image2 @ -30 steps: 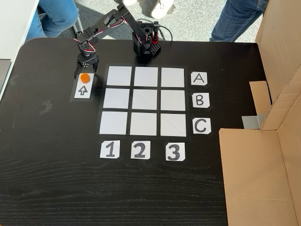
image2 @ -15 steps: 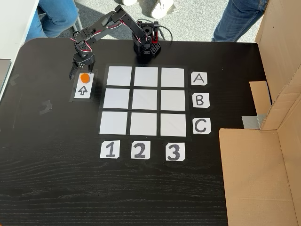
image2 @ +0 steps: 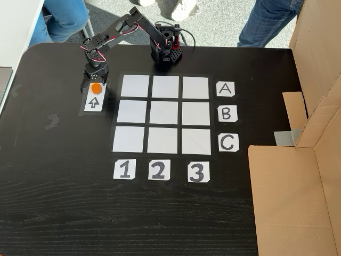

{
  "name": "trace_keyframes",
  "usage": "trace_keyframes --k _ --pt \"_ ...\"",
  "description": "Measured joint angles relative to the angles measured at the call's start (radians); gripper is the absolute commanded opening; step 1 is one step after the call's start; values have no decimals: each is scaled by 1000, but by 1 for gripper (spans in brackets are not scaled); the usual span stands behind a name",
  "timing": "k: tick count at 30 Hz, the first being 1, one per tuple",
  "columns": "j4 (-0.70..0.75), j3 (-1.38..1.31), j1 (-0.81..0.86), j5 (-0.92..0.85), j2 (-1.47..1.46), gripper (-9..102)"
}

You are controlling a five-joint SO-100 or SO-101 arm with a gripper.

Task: Pick up the round, orange token and place it in the grid on square A2.

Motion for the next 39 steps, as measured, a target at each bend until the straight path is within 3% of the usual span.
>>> trace_keyframes --k 4,7,8,27,39 --pt "0 0 -3 0 -2 38" --pt "0 0 -9 0 -11 1" --pt "0 0 -9 0 -12 -1" --pt "-52 -25 57 -78 -14 -1" --pt "-95 34 158 -149 298 -1"
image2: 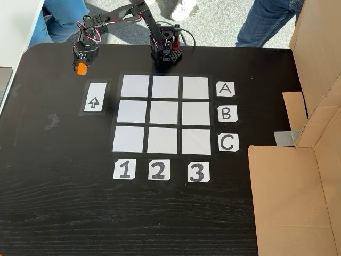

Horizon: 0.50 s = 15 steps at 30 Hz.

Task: Pick up the round, orange token and place it in the grid on square A2.

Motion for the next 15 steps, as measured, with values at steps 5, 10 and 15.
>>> trace_keyframes --k 5,10,15 --pt "2 103 -2 -104 153 -1" --pt "52 206 -34 -279 322 -1" --pt "100 282 -86 -426 446 -1"
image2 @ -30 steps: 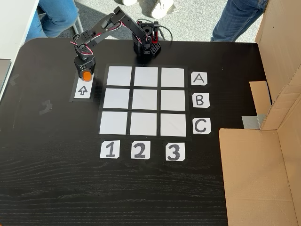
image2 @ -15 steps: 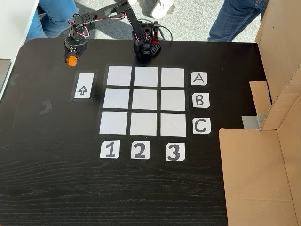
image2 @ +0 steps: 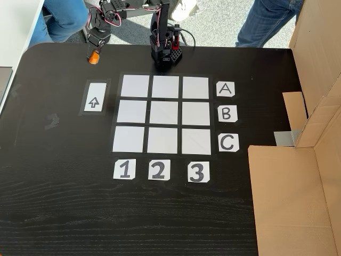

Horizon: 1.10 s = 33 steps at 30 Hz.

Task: Pick up the round, orange token and place it in the grid on square A2.

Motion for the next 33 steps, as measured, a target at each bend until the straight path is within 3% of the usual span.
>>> trace_keyframes --k 23,33 --pt "175 466 -373 -548 497 -1" --pt "178 618 -588 -604 647 -1"
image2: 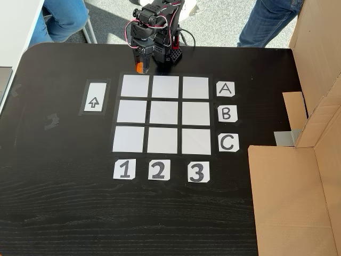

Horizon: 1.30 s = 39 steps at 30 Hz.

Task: Pick up the round, orange token and place it in the grid on square A2.

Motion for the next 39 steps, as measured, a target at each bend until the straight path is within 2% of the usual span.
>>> trace_keyframes --k 7,14,33,39 --pt "3 127 -158 -12 109 0" --pt "-3 219 -199 -75 123 0" --pt "-291 497 -249 -100 -3 0" --pt "-344 532 -258 -100 -17 0"
